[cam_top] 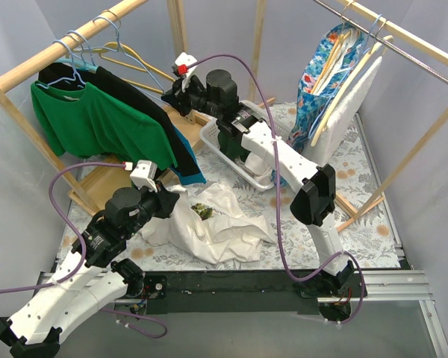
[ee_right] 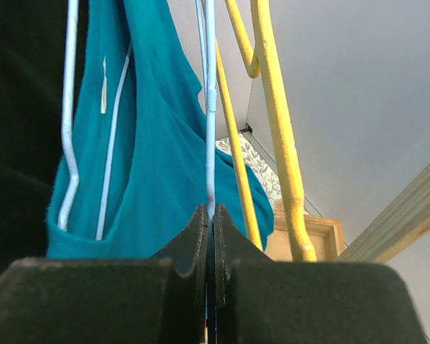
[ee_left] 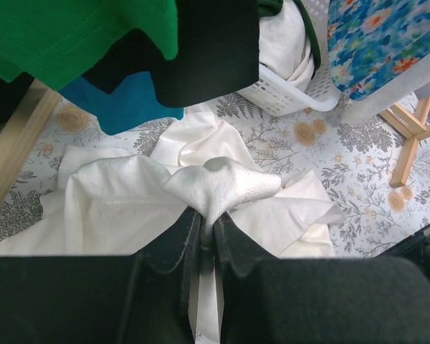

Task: Remove the t-shirt from the hanger
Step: Place the hanger at the clothesline, then place the T-shirt in the bin.

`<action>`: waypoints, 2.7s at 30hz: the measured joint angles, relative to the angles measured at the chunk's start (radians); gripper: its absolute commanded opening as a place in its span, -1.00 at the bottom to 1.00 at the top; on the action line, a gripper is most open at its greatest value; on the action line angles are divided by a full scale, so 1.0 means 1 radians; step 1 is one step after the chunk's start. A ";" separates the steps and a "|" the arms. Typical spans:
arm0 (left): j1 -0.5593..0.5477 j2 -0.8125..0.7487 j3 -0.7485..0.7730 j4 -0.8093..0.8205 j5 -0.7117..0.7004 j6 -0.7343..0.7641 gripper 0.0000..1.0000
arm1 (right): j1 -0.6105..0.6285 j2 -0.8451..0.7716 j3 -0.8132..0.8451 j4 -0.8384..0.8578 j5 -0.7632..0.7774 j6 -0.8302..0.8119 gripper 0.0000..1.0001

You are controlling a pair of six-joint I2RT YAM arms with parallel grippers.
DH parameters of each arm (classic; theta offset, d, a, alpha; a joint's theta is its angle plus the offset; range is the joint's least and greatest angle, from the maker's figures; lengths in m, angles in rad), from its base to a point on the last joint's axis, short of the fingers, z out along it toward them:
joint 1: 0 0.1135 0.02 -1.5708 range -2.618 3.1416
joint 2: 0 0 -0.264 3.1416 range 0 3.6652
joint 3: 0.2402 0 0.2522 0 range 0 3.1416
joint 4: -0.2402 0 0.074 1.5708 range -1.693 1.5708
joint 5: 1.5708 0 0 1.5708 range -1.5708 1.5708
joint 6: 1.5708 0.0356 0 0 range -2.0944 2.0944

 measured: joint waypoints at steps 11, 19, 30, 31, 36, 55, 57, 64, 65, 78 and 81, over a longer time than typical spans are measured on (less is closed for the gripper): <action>0.000 0.000 0.000 0.006 0.018 0.000 -1.00 | -0.001 0.064 0.056 0.080 -0.012 0.043 -0.97; 0.000 0.000 0.000 0.006 0.018 -0.001 -1.00 | -0.001 0.100 0.072 0.097 -0.012 0.064 -0.97; 0.000 0.021 0.000 0.032 0.032 -0.001 -1.00 | -0.002 0.105 0.056 0.099 -0.011 0.061 -0.58; 0.000 0.024 0.000 0.035 0.034 -0.001 -1.00 | -0.002 0.096 0.045 0.101 -0.012 0.059 -0.46; 0.000 0.039 0.000 0.053 0.046 -0.001 -1.00 | 0.005 -0.021 -0.091 0.121 -0.028 0.056 0.21; 0.000 0.110 -0.027 0.143 0.109 -0.001 -1.00 | 0.053 -0.571 -0.703 0.039 0.109 0.028 0.96; 0.000 0.128 -0.043 0.167 0.128 -0.005 -1.00 | 0.072 -0.681 -0.831 0.026 0.138 0.028 0.96; -0.001 0.254 -0.114 0.313 0.232 -0.048 -1.00 | 0.101 -1.058 -1.195 -0.034 0.232 0.075 0.95; -0.003 0.283 -0.122 0.337 0.243 -0.056 -1.00 | 0.104 -1.095 -1.227 -0.050 0.248 0.087 0.93; -0.025 0.541 -0.224 0.451 0.266 -0.172 0.39 | 0.221 -1.104 -1.455 -0.159 0.422 0.235 0.89; -0.028 0.519 -0.223 0.421 0.241 -0.184 0.66 | 0.232 -1.078 -1.471 -0.168 0.447 0.257 0.93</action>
